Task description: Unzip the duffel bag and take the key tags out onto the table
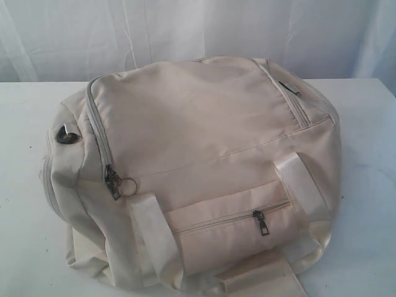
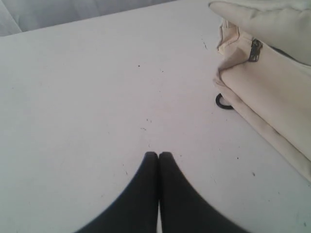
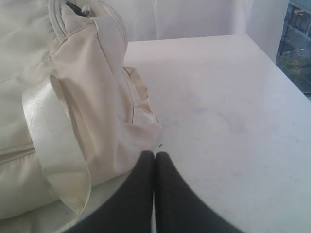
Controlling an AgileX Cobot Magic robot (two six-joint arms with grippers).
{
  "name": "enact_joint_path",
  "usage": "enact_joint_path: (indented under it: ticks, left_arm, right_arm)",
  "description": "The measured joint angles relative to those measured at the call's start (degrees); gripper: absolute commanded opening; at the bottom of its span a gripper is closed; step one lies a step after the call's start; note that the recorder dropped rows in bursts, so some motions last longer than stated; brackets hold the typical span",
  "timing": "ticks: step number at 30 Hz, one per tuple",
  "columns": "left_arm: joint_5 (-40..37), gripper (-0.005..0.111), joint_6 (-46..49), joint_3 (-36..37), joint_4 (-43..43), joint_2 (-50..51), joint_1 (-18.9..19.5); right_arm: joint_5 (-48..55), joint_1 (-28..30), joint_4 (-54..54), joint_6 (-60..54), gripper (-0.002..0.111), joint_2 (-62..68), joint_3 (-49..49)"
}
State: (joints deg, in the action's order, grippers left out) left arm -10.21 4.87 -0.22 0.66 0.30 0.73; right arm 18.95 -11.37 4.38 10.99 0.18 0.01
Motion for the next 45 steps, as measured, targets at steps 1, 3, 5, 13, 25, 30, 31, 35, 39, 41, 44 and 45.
enact_joint_path:
  ticks: [1,3,5,13,25,30,31,35,39,41,44,45]
  left_arm:
    - [1.13,0.000,0.00,0.00,0.00,0.00,0.00]
    - [3.54,0.000,0.00,0.00,0.00,0.00,0.00]
    - [5.06,0.000,0.11,0.00,0.00,0.00,0.00]
    - [15.81,0.000,0.11,0.00,0.00,-0.10,0.00]
    - [39.07,0.000,0.11,0.00,0.00,-0.10,0.00]
    - [44.90,0.000,0.36,-0.96,1.20,-0.10,0.00]
    - [44.68,0.000,1.14,-2.67,1.20,-0.17,0.00]
    - [44.11,0.000,2.47,-10.91,1.31,4.57,0.00]
    - [42.84,0.000,-2.29,-16.91,1.31,10.54,0.00]
    - [40.08,0.000,-5.98,-19.92,1.31,13.02,0.00]
    - [31.08,0.000,-7.98,-24.03,1.31,16.69,-0.08]
    - [27.47,0.000,-8.07,-25.26,1.31,17.94,-0.20]
  right_arm:
    - [-0.13,0.00,0.00,0.00,0.000,0.00,0.00]
    - [-0.20,0.00,0.00,0.00,0.000,0.00,0.00]
    - [-0.26,0.00,0.00,0.00,0.000,0.00,0.00]
    - [-4.53,0.00,0.00,0.00,0.000,0.00,0.00]
    - [-12.64,0.00,0.00,0.40,0.000,0.00,0.00]
    - [-19.50,0.00,-0.09,7.46,0.000,0.00,0.00]
    - [-21.73,0.00,-0.09,8.01,0.000,0.00,0.00]
    - [-26.71,0.00,-0.09,18.62,0.000,0.00,0.00]
    - [-22.60,0.00,-0.23,27.21,0.000,0.00,-0.64]
    - [-16.93,0.00,-0.23,28.47,0.000,0.00,-2.21]
    - [-8.77,-0.11,-0.35,27.00,0.000,-0.09,-5.31]
    - [-6.97,-0.22,-0.68,25.66,0.000,0.03,-6.41]
